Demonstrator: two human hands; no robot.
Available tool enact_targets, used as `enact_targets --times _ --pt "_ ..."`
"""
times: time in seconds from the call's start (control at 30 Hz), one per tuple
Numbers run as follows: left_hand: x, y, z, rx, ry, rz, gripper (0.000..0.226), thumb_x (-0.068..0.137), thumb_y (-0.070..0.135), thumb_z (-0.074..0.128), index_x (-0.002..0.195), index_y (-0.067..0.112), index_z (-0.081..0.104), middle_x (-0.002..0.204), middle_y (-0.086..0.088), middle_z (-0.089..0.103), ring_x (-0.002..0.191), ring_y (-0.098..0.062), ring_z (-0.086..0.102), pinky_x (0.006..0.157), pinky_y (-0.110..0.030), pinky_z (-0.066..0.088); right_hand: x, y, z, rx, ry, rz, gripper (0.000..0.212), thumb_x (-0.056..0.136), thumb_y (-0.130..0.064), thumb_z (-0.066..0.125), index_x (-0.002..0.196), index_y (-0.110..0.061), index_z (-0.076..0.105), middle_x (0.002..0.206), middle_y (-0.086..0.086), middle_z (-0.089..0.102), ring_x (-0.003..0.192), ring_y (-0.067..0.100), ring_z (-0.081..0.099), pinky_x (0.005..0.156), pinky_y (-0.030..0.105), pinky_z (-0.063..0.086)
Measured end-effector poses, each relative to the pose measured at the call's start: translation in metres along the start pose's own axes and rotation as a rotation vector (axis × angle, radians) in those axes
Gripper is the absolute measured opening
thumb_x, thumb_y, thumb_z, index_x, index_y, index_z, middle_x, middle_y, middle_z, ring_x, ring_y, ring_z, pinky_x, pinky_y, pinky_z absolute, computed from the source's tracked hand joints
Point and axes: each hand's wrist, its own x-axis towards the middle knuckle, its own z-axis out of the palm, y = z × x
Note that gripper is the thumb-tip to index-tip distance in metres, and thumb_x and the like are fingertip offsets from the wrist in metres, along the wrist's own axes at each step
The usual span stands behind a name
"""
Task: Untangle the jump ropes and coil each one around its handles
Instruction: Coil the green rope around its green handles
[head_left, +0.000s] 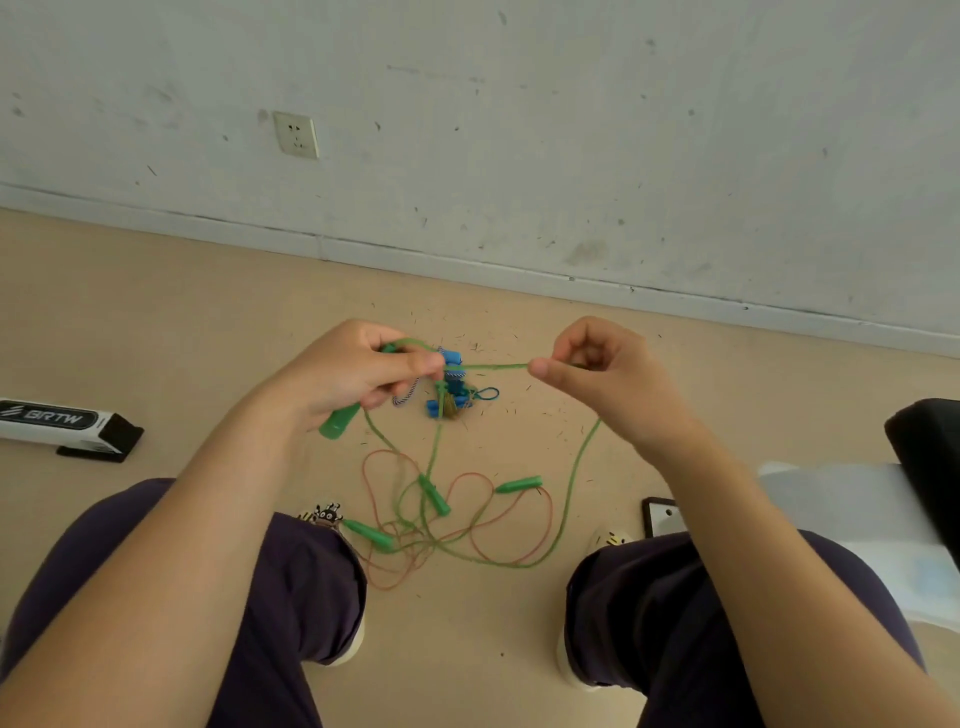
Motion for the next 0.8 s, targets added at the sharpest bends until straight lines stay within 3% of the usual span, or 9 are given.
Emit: enact_targets --times 0.13,0.23,0.37,0.43,0.53,0.7,0.8 --pt "0.000 -0.002 0.007 -0.015 -0.032 0.003 0.027 0.077 0.035 0.074 0.085 0.010 0.075 0.054 0.004 0.051 0.042 -0.008 0.033 0.042 -0.017 0.028 -0.004 0.000 0.004 -0.043 -0.132 0.047 0.026 0.074 -0.025 0.083 0.083 -0.017 0.060 0.061 -0.003 0.054 0.053 0.011 0.043 0.053 0.024 0.038" --pt "0.001 -0.004 0.038 -0.020 -0.065 0.038 0.017 0.086 0.023 0.073 0.081 0.007 0.071 0.052 0.002 0.048 0.040 -0.007 0.035 0.041 -0.019 0.026 -0.008 0.002 0.026 0.002 -0.269 0.055 0.025 0.077 -0.012 0.081 0.090 -0.012 0.060 0.067 0.005 0.058 0.056 0.014 0.048 0.052 0.022 0.041" --pt "0.002 -0.003 0.034 0.033 -0.099 0.036 0.017 0.087 0.028 0.073 0.076 0.014 0.072 0.056 0.001 0.053 0.041 -0.009 0.037 0.044 -0.020 0.029 -0.006 0.002 0.029 -0.120 -0.195 0.021 0.021 0.078 -0.015 0.081 0.086 -0.012 0.062 0.055 -0.003 0.045 0.050 0.010 0.035 0.048 0.020 0.030" --pt "0.001 -0.002 0.020 0.037 -0.091 0.016 0.016 0.088 0.026 0.072 0.083 0.012 0.074 0.057 0.002 0.055 0.042 -0.009 0.037 0.045 -0.020 0.031 -0.001 0.003 0.014 -0.138 -0.106 0.014 0.017 0.078 -0.020 0.082 0.079 -0.017 0.065 0.048 -0.013 0.036 0.047 0.007 0.028 0.047 0.020 0.025" --pt "0.000 -0.003 0.007 0.034 -0.044 0.002 0.018 0.086 0.027 0.073 0.089 0.009 0.076 0.059 0.002 0.057 0.043 -0.009 0.038 0.046 -0.018 0.034 0.002 0.006 -0.002 -0.104 -0.032 0.003 0.014 0.078 -0.022 0.081 0.077 -0.017 0.068 0.048 -0.013 0.031 0.047 0.007 0.026 0.049 0.021 0.025" --pt "0.001 -0.006 0.030 -0.024 -0.056 0.025 0.014 0.087 0.023 0.073 0.083 0.009 0.072 0.058 0.000 0.055 0.041 -0.010 0.036 0.042 -0.019 0.029 -0.006 0.005 0.015 0.036 -0.219 0.046 0.016 0.080 -0.012 0.078 0.091 -0.015 0.066 0.067 -0.003 0.063 0.053 0.013 0.052 0.055 0.021 0.044" --pt "0.002 -0.006 0.038 0.010 -0.116 0.048 0.015 0.089 0.024 0.072 0.083 0.010 0.072 0.060 -0.001 0.057 0.042 -0.011 0.039 0.044 -0.019 0.034 -0.008 0.004 0.028 -0.045 -0.258 0.030 0.015 0.080 -0.013 0.079 0.090 -0.013 0.067 0.061 -0.005 0.055 0.052 0.008 0.043 0.051 0.016 0.036"
